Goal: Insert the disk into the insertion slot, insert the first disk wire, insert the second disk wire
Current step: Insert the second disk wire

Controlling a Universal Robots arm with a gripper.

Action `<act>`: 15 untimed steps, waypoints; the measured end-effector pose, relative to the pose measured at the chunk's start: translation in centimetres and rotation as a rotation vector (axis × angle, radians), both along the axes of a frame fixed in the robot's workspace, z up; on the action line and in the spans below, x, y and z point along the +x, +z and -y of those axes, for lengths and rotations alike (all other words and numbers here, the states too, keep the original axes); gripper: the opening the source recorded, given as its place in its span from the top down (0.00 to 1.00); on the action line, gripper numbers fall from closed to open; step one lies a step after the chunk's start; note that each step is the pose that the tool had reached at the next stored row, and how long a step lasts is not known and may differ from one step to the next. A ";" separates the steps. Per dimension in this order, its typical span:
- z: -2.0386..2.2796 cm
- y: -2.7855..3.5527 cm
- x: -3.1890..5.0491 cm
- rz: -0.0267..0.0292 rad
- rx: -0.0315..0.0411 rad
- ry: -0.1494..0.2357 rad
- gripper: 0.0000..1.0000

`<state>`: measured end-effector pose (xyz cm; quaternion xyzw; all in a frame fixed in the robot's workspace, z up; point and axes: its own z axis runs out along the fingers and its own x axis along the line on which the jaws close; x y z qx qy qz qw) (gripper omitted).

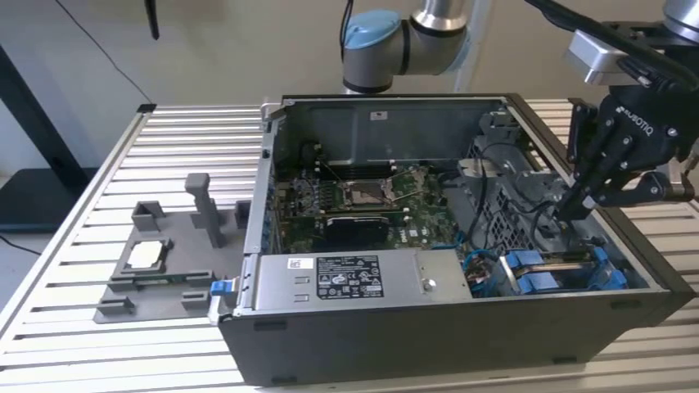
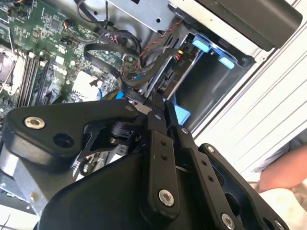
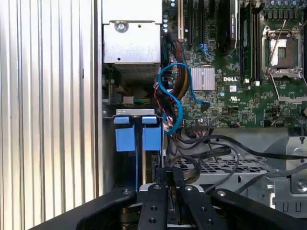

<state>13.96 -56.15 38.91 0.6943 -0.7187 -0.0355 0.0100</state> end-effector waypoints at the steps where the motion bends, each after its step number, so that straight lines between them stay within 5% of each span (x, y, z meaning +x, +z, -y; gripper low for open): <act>1: 0.00 -0.01 0.00 0.0000 -0.0008 0.000 0.84; 7: 0.08 -0.23 0.00 0.0000 -0.0067 0.000 0.84; 15: 0.11 -1.60 0.00 0.0046 -0.0117 0.000 0.84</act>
